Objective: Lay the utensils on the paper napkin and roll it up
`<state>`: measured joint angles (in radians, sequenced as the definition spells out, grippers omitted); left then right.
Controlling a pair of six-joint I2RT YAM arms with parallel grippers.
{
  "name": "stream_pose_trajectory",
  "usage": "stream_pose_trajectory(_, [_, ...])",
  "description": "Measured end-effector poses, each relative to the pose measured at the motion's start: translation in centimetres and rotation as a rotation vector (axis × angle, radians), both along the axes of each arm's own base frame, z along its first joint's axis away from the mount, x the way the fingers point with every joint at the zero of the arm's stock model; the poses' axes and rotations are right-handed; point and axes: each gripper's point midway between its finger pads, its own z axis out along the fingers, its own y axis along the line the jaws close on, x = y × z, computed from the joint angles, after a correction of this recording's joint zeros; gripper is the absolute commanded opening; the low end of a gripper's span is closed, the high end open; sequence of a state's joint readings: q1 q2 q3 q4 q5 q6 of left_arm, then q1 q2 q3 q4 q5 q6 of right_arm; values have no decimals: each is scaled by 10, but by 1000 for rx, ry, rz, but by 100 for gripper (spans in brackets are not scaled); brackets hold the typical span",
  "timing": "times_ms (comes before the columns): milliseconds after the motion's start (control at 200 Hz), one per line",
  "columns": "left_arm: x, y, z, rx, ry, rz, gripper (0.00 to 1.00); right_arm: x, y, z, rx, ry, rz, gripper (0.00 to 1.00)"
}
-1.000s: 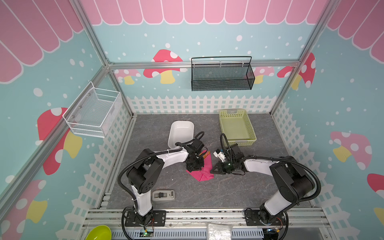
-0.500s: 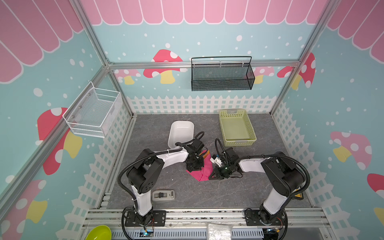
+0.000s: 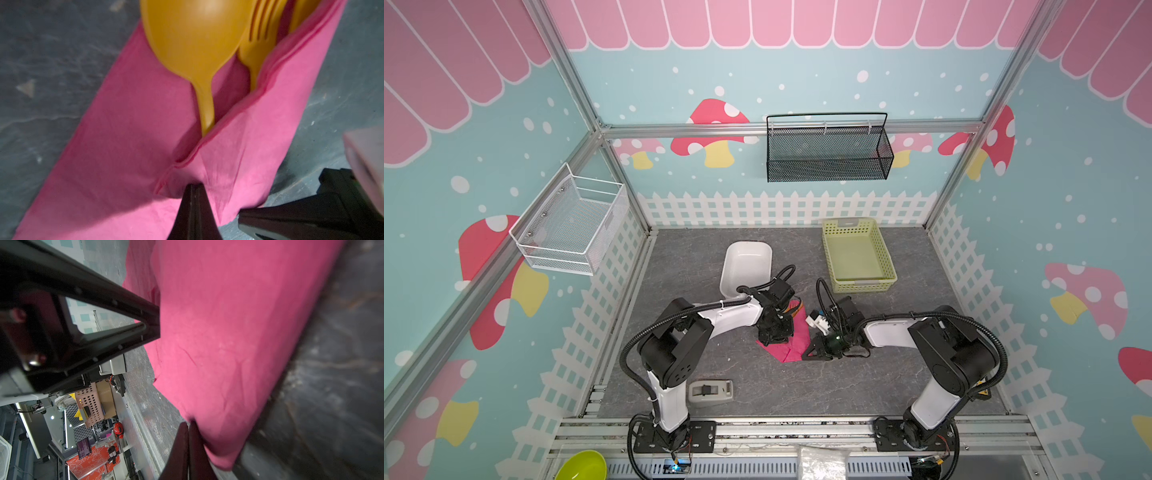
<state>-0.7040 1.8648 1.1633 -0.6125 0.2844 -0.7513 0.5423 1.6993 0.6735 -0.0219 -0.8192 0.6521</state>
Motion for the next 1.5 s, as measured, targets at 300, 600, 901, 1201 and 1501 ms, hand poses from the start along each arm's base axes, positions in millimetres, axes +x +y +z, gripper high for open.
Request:
stream_pose_trajectory(300, [-2, 2, -2, 9, 6, -4, 2, 22, 1, 18, 32, -57, -42, 7])
stream_pose_trajectory(600, [-2, 2, -2, 12, 7, -3, 2, 21, -15, -7, -18, -7, -84, 6])
stream_pose_trajectory(901, [-3, 3, -2, 16, 12, -3, 2, 21, -14, -5, -11, -15, -81, 6])
stream_pose_trajectory(1201, [-3, 3, -2, 18, 13, -7, 2, 49, -14, 11, -3, -75, -118, 6])
stream_pose_trajectory(1501, [-3, 3, -2, 18, 13, -7, 2, 80, -22, -2, -26, -80, -162, 5])
